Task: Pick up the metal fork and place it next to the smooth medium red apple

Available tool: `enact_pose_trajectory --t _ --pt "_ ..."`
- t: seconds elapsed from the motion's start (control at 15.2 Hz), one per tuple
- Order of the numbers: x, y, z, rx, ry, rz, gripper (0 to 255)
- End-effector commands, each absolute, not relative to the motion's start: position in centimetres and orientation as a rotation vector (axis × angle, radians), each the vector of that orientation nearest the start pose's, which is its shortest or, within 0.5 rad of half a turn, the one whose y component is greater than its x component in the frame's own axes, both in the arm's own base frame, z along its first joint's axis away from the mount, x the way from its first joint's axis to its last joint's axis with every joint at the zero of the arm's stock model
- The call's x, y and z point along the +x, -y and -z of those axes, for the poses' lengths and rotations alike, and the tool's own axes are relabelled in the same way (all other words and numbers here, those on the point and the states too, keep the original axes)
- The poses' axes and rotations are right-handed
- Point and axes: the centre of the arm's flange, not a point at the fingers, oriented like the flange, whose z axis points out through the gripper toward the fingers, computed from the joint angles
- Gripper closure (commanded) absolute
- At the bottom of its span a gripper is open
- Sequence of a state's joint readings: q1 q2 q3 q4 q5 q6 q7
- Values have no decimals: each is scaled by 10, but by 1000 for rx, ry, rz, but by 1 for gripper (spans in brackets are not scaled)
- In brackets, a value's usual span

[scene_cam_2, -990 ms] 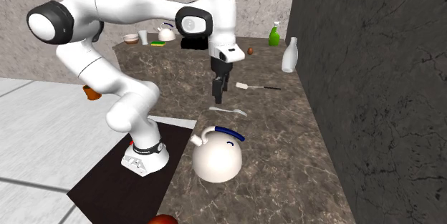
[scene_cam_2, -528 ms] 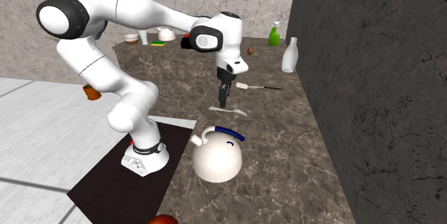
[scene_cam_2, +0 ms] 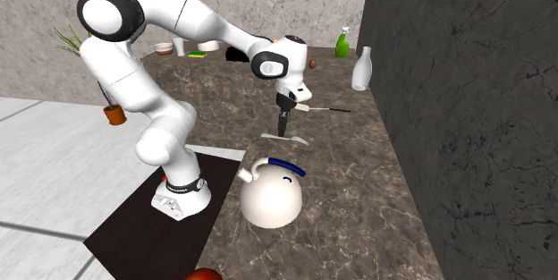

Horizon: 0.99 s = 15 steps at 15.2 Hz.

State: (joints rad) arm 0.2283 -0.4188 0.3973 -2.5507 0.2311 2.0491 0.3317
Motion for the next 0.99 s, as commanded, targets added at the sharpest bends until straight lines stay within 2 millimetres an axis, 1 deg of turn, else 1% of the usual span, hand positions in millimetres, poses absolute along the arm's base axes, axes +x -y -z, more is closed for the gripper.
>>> enact_pose_trajectory --t 0.0,0.2,0.26,0.66,0.73,0.92 --pt "314 -264 -376 -3132 233 -194 0" --pt "310 -293 -351 -3123 262 -227 0" --pt "309 -295 -349 -3123 264 -230 0" --pt "305 -295 -318 -3123 264 -230 0" --pt "303 -295 -310 -3123 264 -230 0" --pt "303 -295 -310 -3123 264 -230 0"
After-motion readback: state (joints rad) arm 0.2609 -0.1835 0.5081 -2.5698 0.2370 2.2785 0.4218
